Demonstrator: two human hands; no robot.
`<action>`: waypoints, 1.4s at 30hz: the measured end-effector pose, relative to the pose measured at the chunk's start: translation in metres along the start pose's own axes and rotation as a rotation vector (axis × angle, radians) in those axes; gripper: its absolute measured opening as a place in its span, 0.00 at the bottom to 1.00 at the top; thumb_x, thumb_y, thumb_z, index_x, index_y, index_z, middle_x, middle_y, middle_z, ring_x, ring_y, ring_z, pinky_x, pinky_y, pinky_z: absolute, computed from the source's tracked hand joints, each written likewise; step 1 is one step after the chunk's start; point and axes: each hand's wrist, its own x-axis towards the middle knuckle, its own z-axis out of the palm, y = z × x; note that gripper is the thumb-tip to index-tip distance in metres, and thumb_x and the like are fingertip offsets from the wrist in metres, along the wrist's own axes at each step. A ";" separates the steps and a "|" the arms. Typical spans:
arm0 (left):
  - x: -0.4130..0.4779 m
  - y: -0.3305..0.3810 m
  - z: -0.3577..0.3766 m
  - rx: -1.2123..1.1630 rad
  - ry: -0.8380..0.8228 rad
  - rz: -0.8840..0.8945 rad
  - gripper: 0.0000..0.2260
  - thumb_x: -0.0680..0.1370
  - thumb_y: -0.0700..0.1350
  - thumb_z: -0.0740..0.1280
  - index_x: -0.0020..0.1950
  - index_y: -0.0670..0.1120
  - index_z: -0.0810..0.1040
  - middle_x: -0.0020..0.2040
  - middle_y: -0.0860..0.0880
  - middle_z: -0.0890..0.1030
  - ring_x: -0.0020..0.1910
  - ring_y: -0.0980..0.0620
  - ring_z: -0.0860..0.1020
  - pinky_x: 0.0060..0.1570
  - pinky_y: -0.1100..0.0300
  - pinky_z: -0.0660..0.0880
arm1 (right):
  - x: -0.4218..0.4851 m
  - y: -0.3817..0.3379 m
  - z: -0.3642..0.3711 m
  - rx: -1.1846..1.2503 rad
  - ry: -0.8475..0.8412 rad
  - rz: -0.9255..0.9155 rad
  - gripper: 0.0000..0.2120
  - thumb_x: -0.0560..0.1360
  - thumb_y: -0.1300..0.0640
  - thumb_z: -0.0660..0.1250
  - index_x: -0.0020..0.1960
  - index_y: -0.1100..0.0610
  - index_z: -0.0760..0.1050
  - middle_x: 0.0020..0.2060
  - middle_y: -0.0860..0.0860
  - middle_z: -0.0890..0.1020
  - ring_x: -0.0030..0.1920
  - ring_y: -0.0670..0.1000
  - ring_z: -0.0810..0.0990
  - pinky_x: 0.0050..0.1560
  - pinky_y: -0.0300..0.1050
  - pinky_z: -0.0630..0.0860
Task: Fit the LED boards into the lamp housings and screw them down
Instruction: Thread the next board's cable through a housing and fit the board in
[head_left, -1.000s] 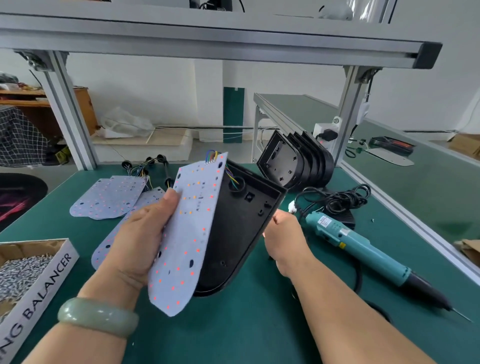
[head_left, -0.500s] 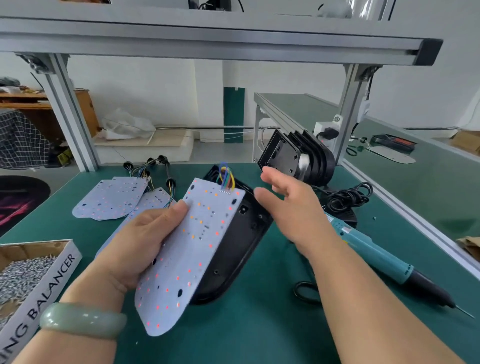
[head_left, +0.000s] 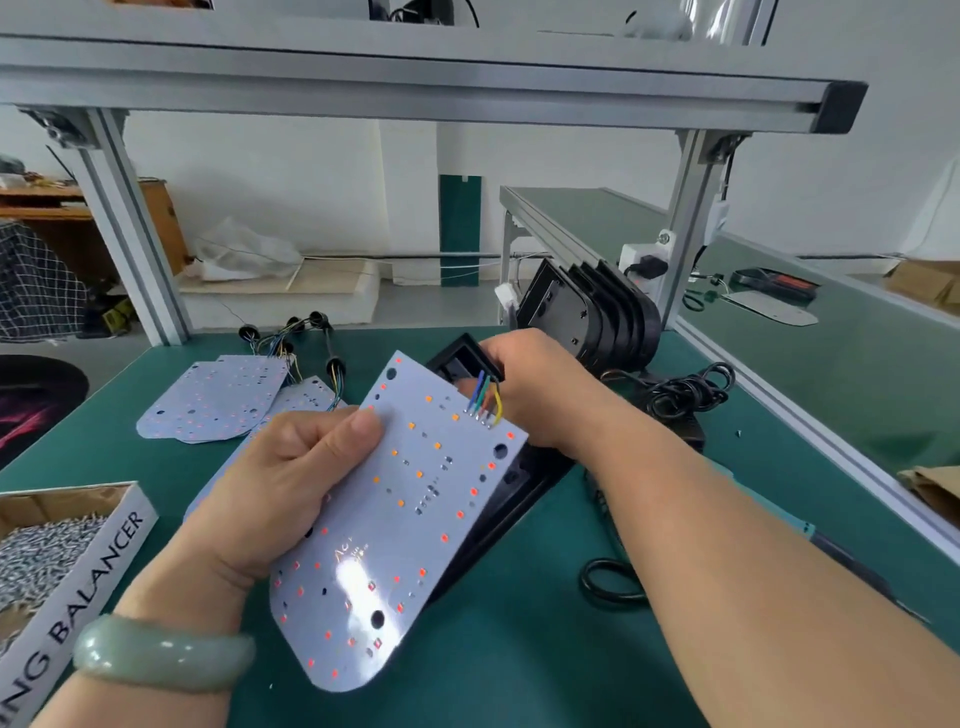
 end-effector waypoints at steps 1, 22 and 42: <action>0.000 0.000 -0.001 0.005 0.017 -0.001 0.32 0.55 0.72 0.73 0.37 0.43 0.85 0.32 0.42 0.84 0.26 0.49 0.80 0.24 0.63 0.74 | 0.000 0.001 0.003 -0.083 0.054 -0.024 0.17 0.76 0.48 0.67 0.32 0.53 0.69 0.24 0.46 0.71 0.25 0.45 0.66 0.27 0.38 0.64; 0.008 -0.011 -0.002 0.053 0.089 -0.024 0.20 0.67 0.59 0.73 0.37 0.40 0.83 0.32 0.37 0.82 0.26 0.47 0.78 0.26 0.59 0.74 | -0.001 0.006 0.010 -0.004 0.001 -0.008 0.19 0.74 0.64 0.65 0.31 0.53 0.59 0.27 0.47 0.66 0.27 0.45 0.61 0.27 0.38 0.57; 0.006 -0.001 0.013 0.268 0.104 0.251 0.26 0.71 0.51 0.64 0.33 0.26 0.72 0.33 0.39 0.72 0.30 0.51 0.70 0.29 0.62 0.66 | 0.007 0.012 0.013 0.456 0.002 0.123 0.09 0.77 0.58 0.60 0.38 0.51 0.72 0.41 0.54 0.75 0.48 0.57 0.74 0.59 0.58 0.72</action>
